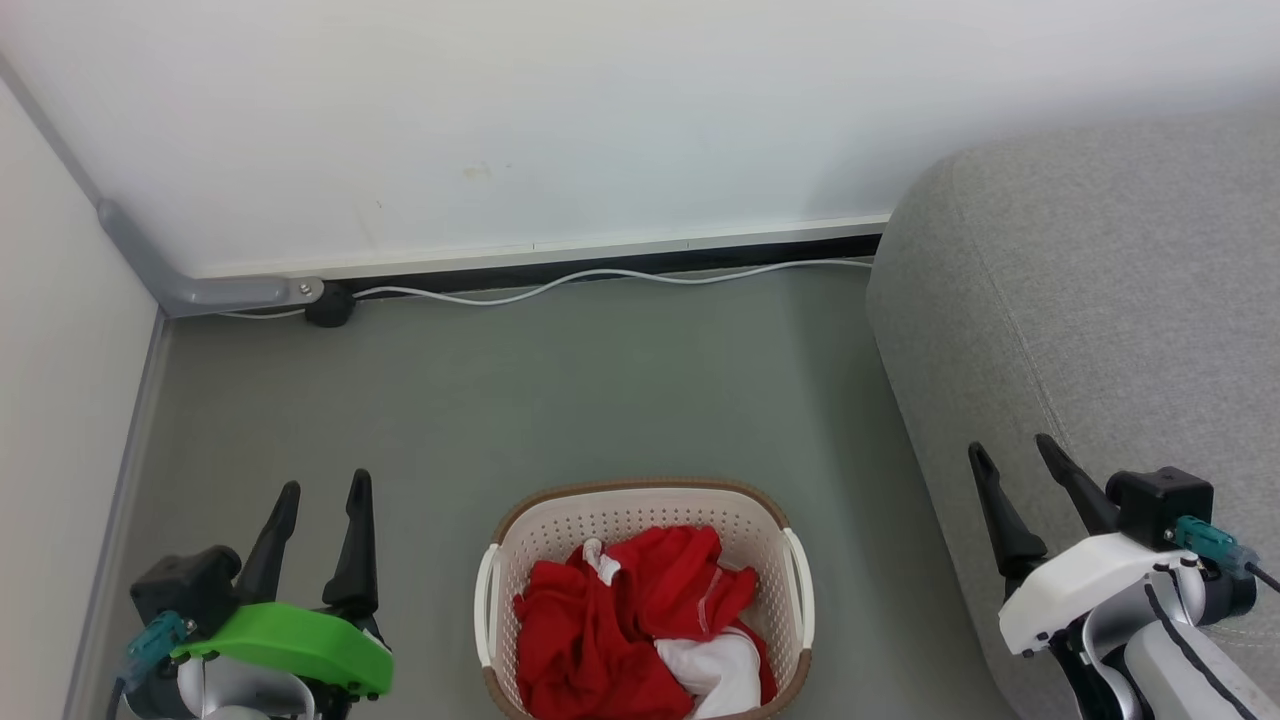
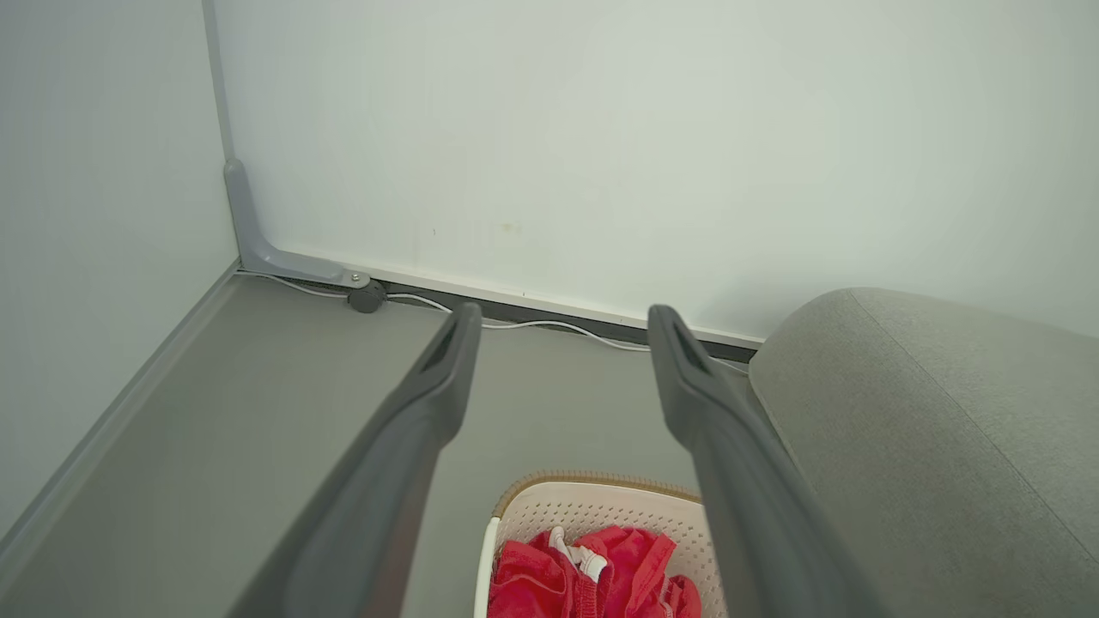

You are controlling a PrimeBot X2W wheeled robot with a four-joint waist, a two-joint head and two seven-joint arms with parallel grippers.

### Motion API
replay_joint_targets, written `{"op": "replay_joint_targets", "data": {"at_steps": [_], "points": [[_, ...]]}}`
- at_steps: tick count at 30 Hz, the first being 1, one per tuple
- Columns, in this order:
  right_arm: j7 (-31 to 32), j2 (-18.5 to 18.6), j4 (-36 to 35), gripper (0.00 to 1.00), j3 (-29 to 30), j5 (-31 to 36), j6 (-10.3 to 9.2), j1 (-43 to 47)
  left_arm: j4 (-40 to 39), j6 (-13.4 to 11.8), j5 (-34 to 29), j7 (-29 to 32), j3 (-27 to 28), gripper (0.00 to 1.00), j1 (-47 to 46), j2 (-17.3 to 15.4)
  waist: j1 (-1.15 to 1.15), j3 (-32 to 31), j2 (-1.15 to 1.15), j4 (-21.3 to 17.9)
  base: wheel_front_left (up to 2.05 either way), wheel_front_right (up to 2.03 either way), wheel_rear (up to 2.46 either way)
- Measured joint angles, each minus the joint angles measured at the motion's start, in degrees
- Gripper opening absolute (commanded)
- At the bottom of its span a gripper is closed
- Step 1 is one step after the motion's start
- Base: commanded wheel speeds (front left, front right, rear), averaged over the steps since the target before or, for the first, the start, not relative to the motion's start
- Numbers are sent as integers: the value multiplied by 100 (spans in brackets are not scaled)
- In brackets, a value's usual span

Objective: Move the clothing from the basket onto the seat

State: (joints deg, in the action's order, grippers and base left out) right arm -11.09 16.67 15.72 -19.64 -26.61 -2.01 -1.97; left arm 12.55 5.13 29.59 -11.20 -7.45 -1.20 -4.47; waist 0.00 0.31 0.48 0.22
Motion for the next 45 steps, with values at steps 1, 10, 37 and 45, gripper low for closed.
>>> {"op": "replay_joint_targets", "data": {"at_steps": [1, 10, 37, 45], "points": [[-12, 13, -11, 100, -15, 58, -13, 0, -11, 20, -49, -21, -14, 100, 0, -1, 0, 0, 0, -1, 0, 0, 0], [-201, 145, -68, 100, -115, 686, -118, 1, -42, 86, -775, -208, -81, 100, 3, -11, 0, -1, 0, -28, 0, 0, 0], [-310, 167, -386, 100, 8, 1018, -163, 7, -207, 151, -1318, -322, -65, 100, 3, -22, 0, 276, 0, -106, 0, 0, 0], [-310, 107, -398, 100, 7, 1063, -154, -196, -212, 194, -1324, -322, -232, 100, -168, -16, 0, 828, 0, -110, 0, 0, 0]]}}
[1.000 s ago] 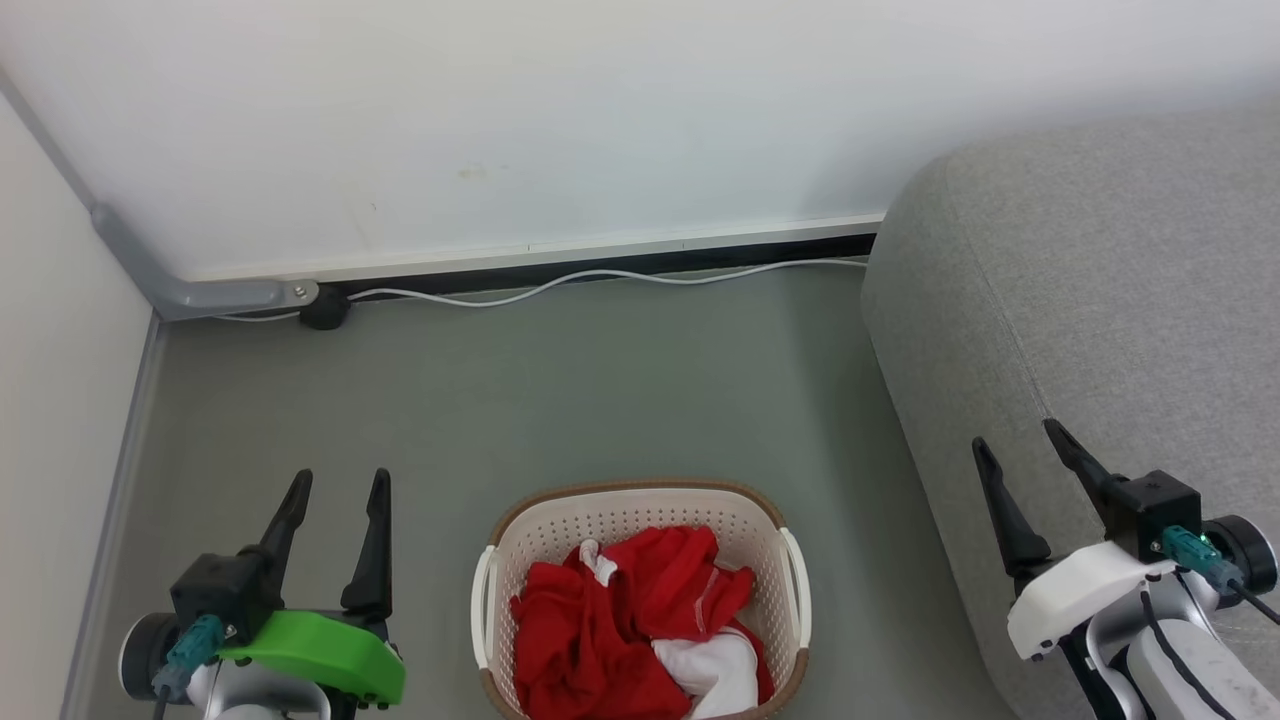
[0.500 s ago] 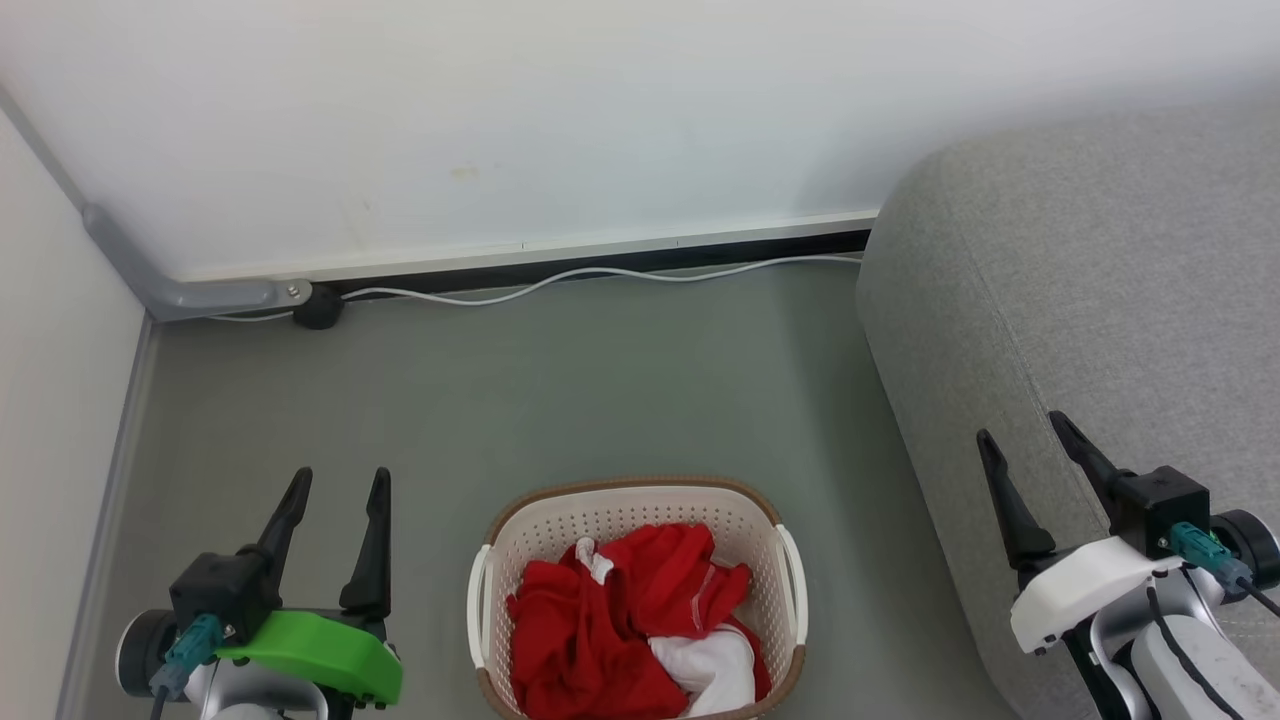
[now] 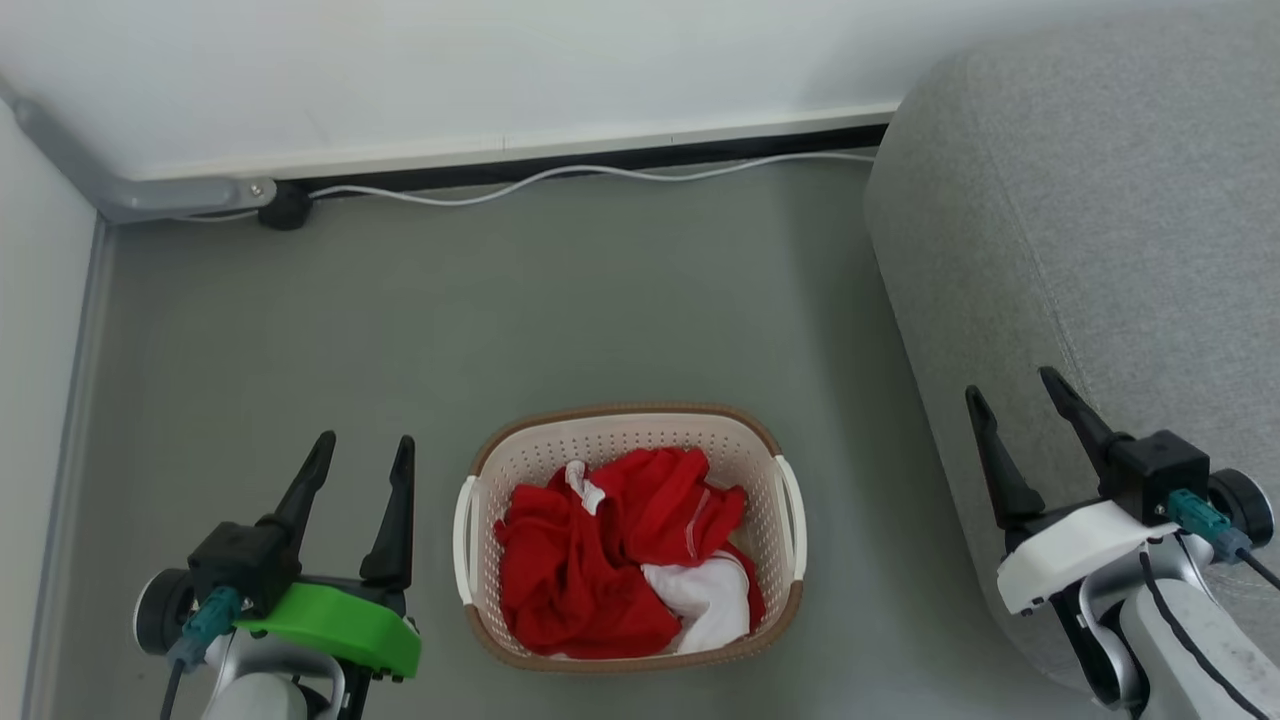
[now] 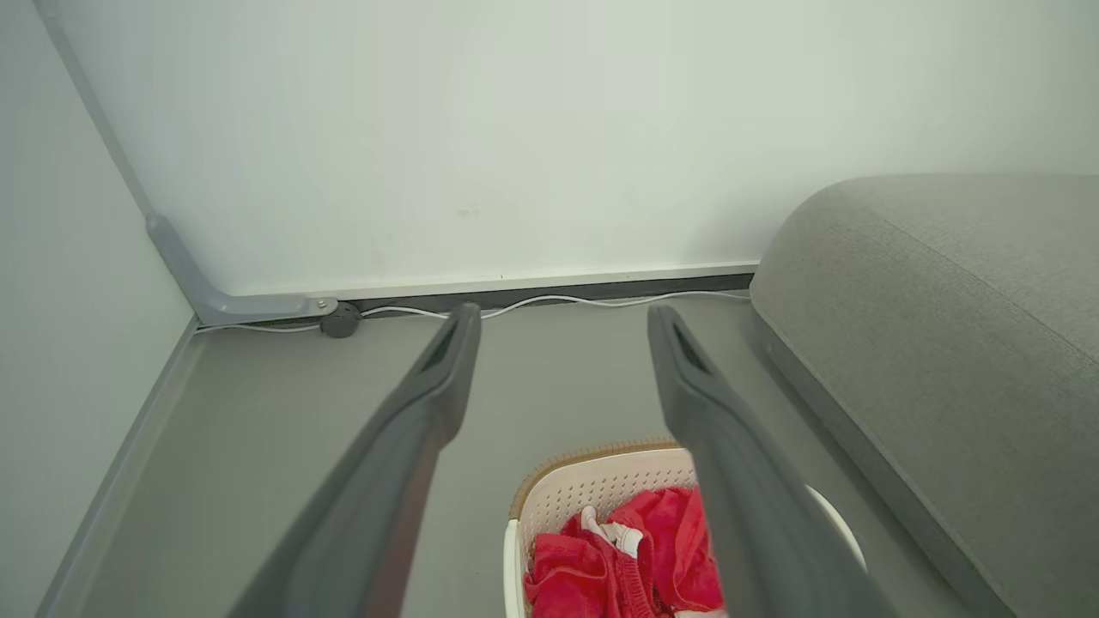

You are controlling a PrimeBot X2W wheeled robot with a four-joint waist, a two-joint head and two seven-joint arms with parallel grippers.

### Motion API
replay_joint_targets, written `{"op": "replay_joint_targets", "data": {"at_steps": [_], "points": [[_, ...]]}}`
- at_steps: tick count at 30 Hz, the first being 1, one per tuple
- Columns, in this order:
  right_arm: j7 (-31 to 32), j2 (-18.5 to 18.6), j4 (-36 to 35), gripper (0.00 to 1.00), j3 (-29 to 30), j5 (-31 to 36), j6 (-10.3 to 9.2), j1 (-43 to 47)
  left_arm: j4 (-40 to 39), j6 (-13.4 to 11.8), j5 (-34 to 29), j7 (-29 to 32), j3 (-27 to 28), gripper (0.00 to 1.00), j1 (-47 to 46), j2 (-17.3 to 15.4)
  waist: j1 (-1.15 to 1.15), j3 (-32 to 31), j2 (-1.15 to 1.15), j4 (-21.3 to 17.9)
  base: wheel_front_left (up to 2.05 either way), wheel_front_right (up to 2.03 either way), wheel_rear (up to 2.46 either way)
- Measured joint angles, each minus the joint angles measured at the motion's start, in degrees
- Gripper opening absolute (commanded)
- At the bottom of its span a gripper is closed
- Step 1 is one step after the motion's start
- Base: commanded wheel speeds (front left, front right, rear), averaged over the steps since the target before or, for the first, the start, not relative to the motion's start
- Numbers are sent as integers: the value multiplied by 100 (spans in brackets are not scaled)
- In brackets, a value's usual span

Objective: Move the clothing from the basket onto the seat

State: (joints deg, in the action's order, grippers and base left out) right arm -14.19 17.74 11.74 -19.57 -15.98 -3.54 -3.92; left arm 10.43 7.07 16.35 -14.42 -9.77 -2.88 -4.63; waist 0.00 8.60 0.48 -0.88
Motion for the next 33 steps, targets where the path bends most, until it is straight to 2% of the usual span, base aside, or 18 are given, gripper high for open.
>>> {"op": "replay_joint_targets", "data": {"at_steps": [16, 23, 33], "points": [[-41, -91, -580, 100, 152, 367, -1, -1161, 109, 4, -108, 34, -541, 100, -865, 7, 0, 1264, 0, 13, 0, 0, 0], [-41, -177, -886, 100, 166, 564, 8, -1774, 154, 5, -376, 292, -884, 100, -1461, -51, 0, 1832, 0, -55, 0, 0, 0], [-42, -421, -1165, 100, 113, 649, 68, -2371, 380, 5, -480, 1084, -1372, 100, -2175, -205, -1, 2623, 0, -315, 0, 0, 0]]}}
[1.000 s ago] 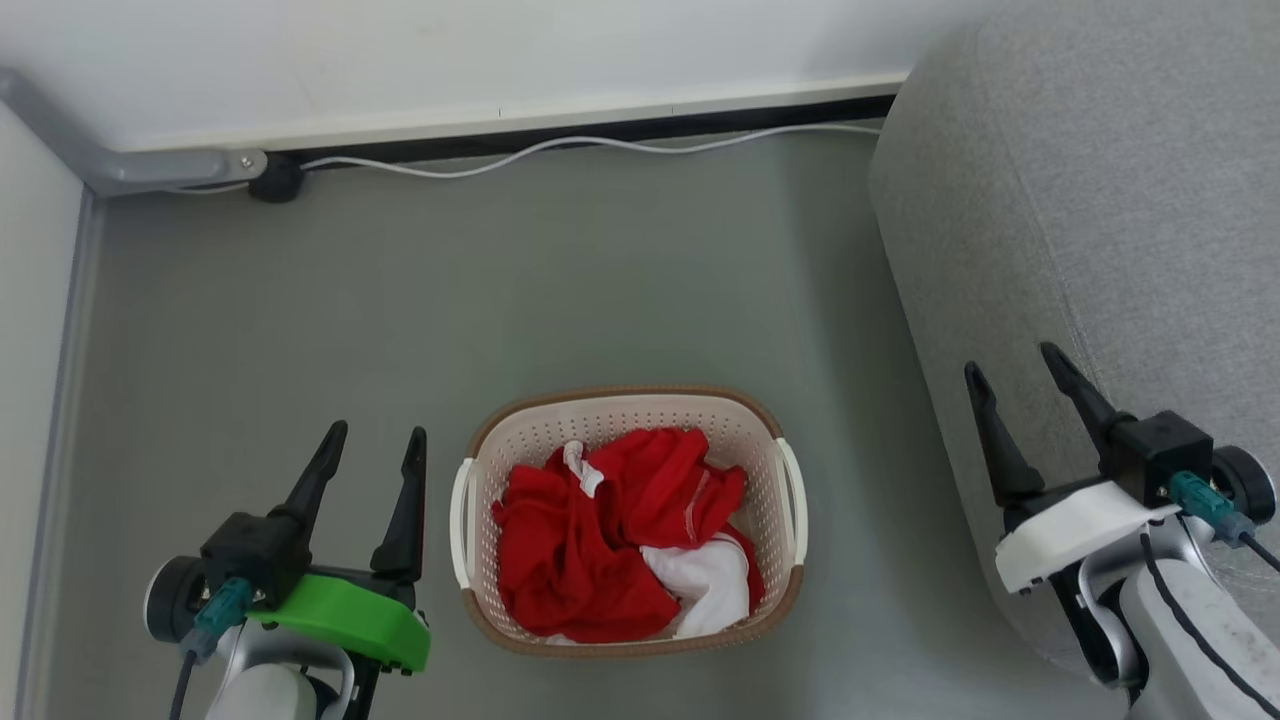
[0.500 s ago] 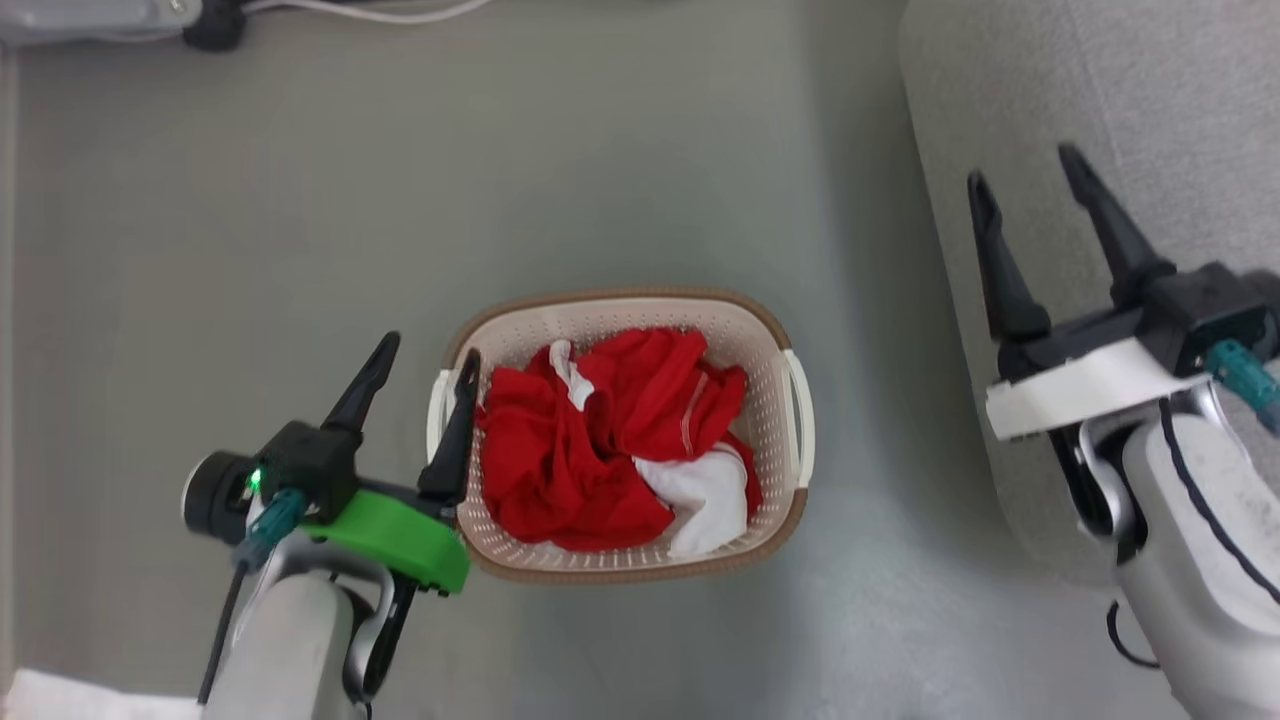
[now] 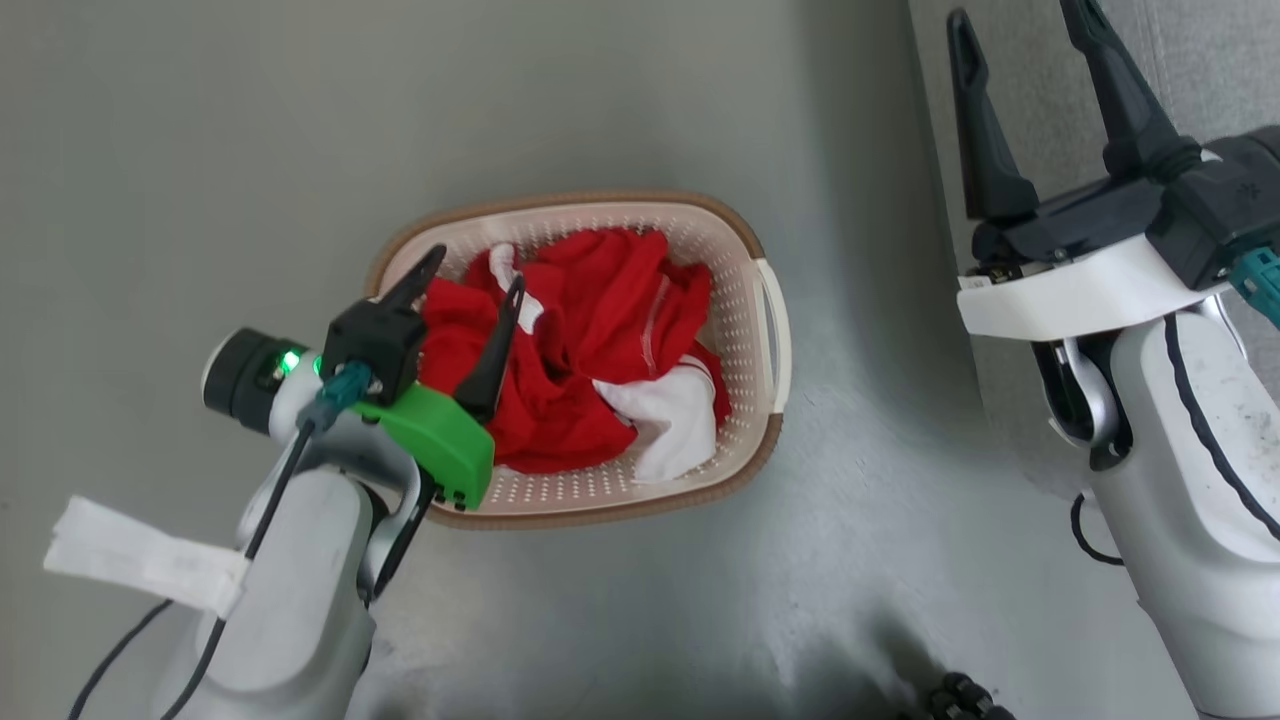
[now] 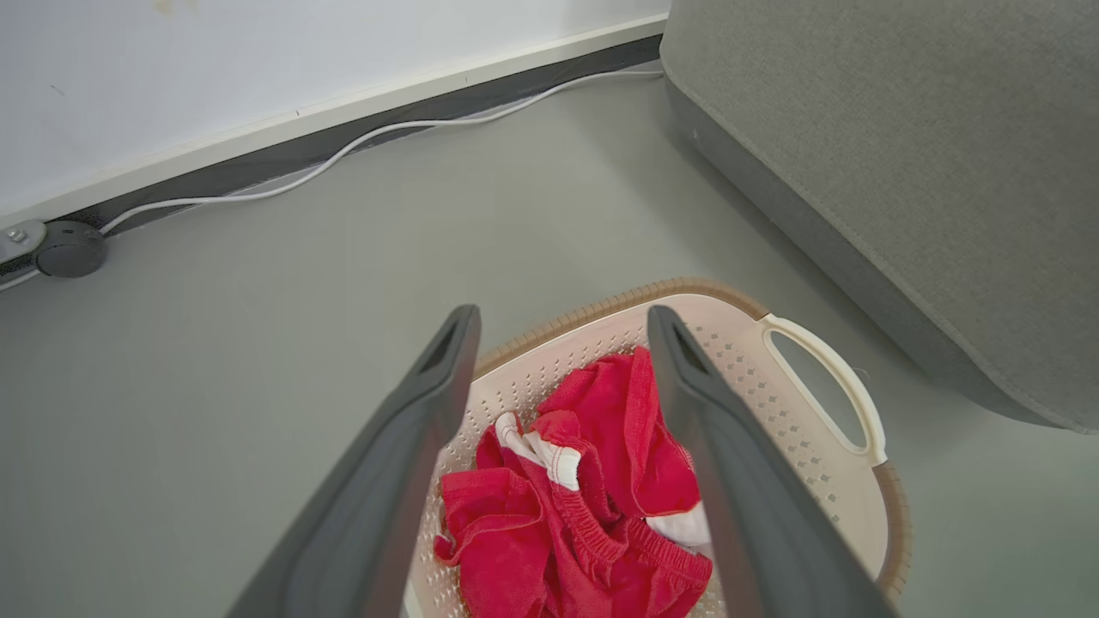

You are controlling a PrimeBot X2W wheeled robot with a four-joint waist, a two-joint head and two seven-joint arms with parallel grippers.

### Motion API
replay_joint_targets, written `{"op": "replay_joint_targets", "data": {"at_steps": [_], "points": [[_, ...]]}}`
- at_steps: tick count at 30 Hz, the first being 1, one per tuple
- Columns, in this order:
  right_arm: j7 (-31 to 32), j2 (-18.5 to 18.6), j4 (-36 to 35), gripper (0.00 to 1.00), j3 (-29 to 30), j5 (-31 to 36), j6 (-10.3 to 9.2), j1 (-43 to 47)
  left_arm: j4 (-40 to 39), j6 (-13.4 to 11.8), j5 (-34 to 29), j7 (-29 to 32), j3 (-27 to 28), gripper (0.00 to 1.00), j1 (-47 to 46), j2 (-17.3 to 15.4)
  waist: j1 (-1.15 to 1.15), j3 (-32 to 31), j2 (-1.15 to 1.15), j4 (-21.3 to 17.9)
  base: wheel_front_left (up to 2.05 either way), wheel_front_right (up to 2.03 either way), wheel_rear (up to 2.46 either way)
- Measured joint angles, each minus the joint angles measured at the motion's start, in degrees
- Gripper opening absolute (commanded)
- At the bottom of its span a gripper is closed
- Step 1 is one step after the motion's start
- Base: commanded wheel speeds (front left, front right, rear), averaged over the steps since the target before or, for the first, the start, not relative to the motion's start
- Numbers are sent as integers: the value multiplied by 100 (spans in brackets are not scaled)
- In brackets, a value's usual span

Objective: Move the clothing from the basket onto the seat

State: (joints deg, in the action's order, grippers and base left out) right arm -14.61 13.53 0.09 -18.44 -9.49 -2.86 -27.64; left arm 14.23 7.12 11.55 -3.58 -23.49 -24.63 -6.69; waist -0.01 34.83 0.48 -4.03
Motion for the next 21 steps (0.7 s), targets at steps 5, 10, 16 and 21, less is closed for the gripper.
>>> {"op": "replay_joint_targets", "data": {"at_steps": [5, 10, 16, 21], "points": [[0, -176, -105, 100, -3, 10, 10, -206, 15, 0, 2, 296, -2, 100, -361, 19, 0, 394, 0, -178, 0, 0, 0], [0, -333, -176, 100, 16, 41, 33, -437, 80, 0, 8, 614, 23, 100, -652, -16, 0, 795, 0, -356, 0, 0, 0], [0, -483, -275, 100, 115, 44, 33, -684, 131, 0, 85, 1025, 120, 100, -955, -85, 0, 1284, 0, -562, 0, 0, 0], [0, -619, -280, 100, 196, 70, 32, -857, 204, 1, 84, 1163, 131, 100, -1168, -253, 0, 1672, 0, -718, 0, 0, 0]]}}
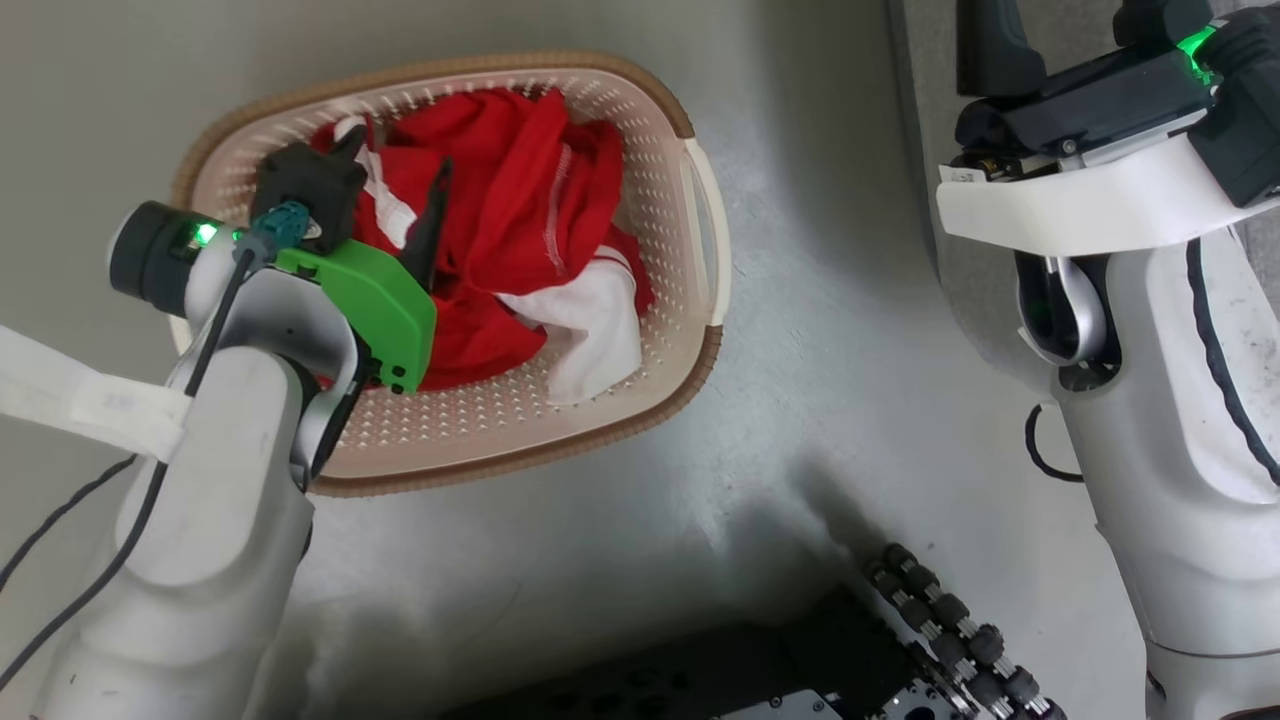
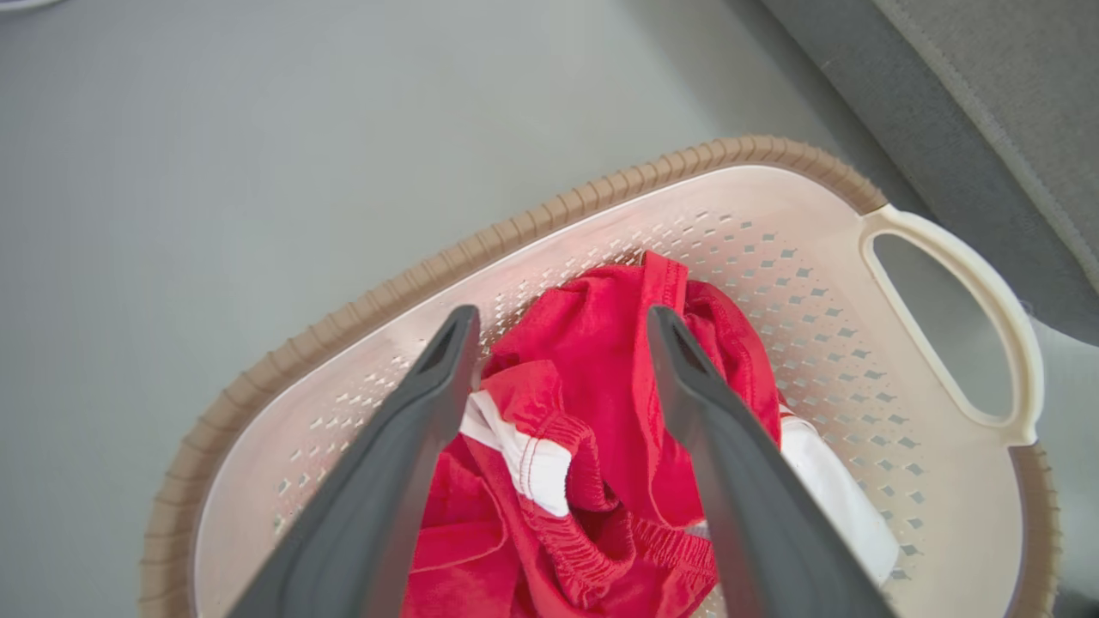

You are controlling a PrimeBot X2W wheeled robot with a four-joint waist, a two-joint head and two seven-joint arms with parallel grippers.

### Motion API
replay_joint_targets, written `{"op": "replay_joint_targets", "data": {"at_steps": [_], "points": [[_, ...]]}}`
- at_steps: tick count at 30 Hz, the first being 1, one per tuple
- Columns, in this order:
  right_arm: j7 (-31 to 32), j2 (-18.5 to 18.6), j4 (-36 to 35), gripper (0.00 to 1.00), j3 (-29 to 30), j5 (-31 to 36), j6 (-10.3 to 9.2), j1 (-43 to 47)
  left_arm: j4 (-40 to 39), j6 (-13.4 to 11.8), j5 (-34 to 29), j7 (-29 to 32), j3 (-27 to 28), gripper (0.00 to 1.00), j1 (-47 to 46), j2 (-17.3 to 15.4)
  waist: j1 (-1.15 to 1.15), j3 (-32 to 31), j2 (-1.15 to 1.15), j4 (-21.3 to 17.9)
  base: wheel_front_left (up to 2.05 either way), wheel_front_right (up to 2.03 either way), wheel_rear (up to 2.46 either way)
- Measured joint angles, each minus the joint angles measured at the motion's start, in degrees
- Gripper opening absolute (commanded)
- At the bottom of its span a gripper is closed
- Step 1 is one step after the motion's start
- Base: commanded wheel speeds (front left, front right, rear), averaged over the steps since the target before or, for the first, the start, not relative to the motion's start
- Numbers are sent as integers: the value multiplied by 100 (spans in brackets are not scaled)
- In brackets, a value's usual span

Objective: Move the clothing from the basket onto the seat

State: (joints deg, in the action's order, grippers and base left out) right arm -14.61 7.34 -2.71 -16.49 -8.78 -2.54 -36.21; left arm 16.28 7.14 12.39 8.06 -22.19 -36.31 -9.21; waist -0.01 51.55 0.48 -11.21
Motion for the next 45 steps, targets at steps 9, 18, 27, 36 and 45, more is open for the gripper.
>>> {"op": "replay_joint_targets", "data": {"at_steps": [9, 18, 27, 36, 45], "points": [[-1, -59, 122, 100, 90, 116, 3, -37, 270, 0, 46, 157, 16, 100, -75, -62, 0, 413, 0, -221, 0, 0, 0], [-1, -75, 153, 100, 231, 137, 52, -98, 546, 0, 54, 249, 63, 100, -188, -74, 0, 502, 0, -255, 0, 0, 0], [-1, -137, 254, 100, 236, 138, 172, -81, 965, -2, 53, 357, 22, 100, -339, -20, 1, 542, 0, -255, 0, 0, 0], [-1, -212, 328, 100, 292, 138, 230, -75, 1421, -1, -3, 398, -137, 0, -375, -1, 1, 531, 0, -393, 0, 0, 0], [-2, -219, 524, 100, 680, 142, 201, 222, 1539, -1, 267, -338, -52, 0, -404, 314, 1, 191, 0, -379, 0, 0, 0]]}}
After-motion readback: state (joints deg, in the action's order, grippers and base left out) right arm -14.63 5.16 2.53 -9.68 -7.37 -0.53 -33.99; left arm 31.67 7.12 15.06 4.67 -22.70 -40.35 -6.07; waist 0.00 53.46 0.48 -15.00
